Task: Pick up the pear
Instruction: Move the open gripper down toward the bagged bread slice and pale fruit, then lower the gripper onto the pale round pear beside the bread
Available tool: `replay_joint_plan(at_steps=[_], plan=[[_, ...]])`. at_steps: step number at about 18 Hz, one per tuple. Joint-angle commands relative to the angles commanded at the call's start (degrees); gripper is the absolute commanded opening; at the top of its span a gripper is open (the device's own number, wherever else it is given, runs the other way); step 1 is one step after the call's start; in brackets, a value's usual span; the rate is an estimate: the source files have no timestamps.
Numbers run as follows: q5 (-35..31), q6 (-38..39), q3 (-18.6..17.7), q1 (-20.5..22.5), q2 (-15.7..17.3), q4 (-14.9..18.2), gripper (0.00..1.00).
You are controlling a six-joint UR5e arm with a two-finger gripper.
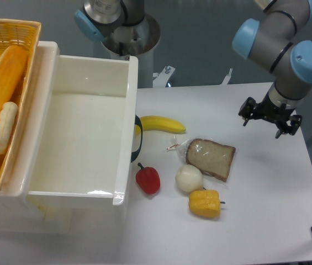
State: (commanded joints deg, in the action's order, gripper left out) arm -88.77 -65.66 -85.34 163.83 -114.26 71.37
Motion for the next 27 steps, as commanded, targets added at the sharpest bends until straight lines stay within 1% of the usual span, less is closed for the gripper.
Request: replay_joint_plan(at_steps=[3,8,10,12,15,17,22,24,27], plan=[[-0.4,1.9,-0.1,-1.3,-0.1,-0.1,1.0],[-0.3,10.9,0.0,-3.7,-0.7,-0.1,1.0],[-0.1,16.4,-0.1,-5.3,-1.2,-0.1,1.0],[0.1,24.7,0.1,-6.5,-2.0,-0.1,1.0],[0.1,34.3,0.3,-7.5,-2.6,-0.1,1.0],[0.2,37.6,0.3,-8.8,-2.8,-0.1,1.0],[0.6,47.4,0.3,-10.5,-3.4,-0.1,1.0],[0.7,49.8,0.4,-11.5,-4.0,-0.1,1.0],[3.2,53.4,0.6,-11.8,-4.8,-0.1,1.0]])
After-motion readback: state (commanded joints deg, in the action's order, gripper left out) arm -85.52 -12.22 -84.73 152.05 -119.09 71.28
